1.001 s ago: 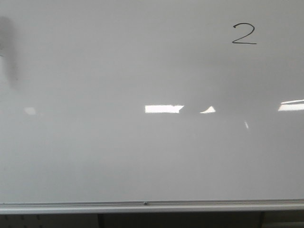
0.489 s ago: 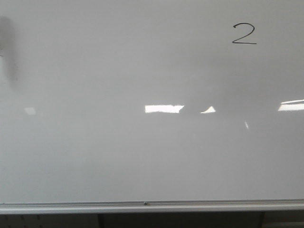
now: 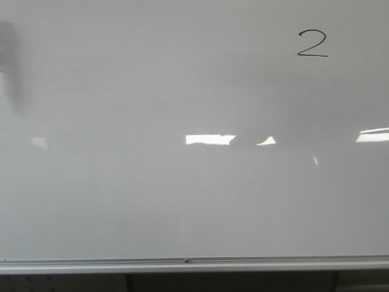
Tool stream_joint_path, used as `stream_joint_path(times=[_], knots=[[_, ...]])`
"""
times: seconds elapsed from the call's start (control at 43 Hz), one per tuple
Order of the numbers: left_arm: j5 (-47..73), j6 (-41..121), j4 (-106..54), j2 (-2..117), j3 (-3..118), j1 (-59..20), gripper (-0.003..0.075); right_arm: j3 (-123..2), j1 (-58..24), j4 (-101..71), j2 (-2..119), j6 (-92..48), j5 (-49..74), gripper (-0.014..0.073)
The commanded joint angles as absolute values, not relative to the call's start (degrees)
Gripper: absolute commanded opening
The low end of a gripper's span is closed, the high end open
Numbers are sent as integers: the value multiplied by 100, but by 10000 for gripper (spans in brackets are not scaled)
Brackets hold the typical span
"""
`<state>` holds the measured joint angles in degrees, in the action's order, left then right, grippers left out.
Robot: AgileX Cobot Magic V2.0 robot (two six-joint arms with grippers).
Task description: Write number 2 on whiteboard
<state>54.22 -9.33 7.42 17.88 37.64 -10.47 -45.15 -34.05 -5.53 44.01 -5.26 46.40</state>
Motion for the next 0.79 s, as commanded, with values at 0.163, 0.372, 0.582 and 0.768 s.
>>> stream_joint_path(times=[0.163,0.372,0.582,0.768], knots=[[2384,-953,-132,790,2249,-45,-20,-4702,-3380,-587,4367,-552,4346,-81],[898,-933,216,230,996,123,-20,-4702,-3380,-587,4367,-552,4346,-81],[-134,-933,780,-186,134,199,-20,-4702,-3380,-587,4367,-552,4346,-81],[-508,-933,780,-187,-214,221,-20,-4702,-3380,-587,4367,-552,4356,-81]])
